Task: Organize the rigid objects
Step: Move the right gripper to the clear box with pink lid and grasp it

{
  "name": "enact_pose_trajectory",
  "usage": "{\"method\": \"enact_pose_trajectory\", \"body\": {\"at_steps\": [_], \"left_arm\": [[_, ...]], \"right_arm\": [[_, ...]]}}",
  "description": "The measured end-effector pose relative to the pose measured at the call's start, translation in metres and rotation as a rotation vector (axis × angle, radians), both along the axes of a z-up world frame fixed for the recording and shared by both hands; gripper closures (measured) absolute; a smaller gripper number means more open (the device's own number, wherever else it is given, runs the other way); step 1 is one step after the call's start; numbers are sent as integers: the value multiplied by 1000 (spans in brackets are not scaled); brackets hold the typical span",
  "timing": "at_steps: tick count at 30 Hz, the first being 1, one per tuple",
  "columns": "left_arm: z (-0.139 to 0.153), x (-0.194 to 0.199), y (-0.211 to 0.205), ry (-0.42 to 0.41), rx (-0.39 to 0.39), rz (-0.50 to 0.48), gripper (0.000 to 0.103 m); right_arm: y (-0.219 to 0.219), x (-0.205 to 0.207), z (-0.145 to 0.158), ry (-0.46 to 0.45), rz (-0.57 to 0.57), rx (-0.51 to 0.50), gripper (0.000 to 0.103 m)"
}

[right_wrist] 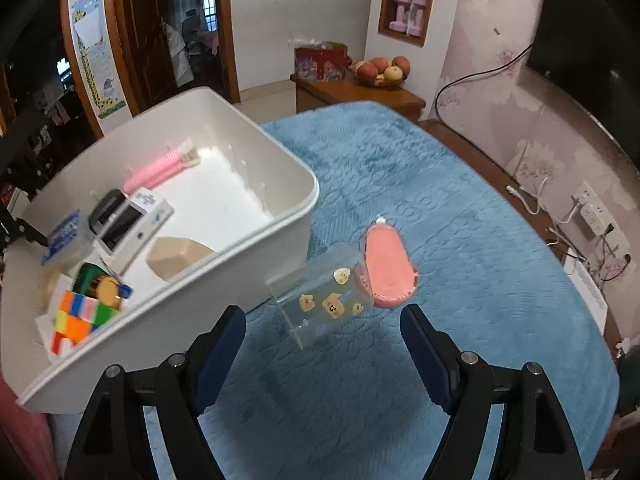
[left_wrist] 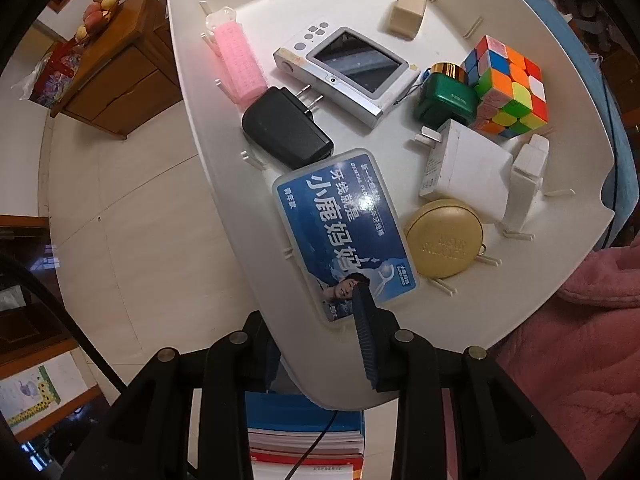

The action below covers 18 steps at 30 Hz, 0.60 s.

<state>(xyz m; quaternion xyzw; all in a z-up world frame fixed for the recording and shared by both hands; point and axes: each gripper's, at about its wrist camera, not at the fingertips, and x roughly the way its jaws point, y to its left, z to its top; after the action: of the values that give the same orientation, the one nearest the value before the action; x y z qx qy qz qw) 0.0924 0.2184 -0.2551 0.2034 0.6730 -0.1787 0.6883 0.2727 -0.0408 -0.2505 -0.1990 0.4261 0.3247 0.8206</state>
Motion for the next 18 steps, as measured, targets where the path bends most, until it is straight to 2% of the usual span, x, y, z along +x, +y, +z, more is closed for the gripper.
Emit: {"method": "enact_pose_trajectory", "body": {"at_steps": [8, 15, 17, 18], "left_arm": [[0, 17, 5, 13, -13, 59, 69], [0, 17, 6, 6, -14, 78, 69], [-1, 15, 7, 3, -15, 82, 69], [-1, 15, 8, 2, -14, 82, 69]], "right_arm": [[6, 20, -30, 39, -20, 6, 23], [2, 34, -35, 75, -53, 55, 23], [1, 36, -37, 94, -53, 63, 27], [2, 36, -37, 105, -51, 65, 32]]}}
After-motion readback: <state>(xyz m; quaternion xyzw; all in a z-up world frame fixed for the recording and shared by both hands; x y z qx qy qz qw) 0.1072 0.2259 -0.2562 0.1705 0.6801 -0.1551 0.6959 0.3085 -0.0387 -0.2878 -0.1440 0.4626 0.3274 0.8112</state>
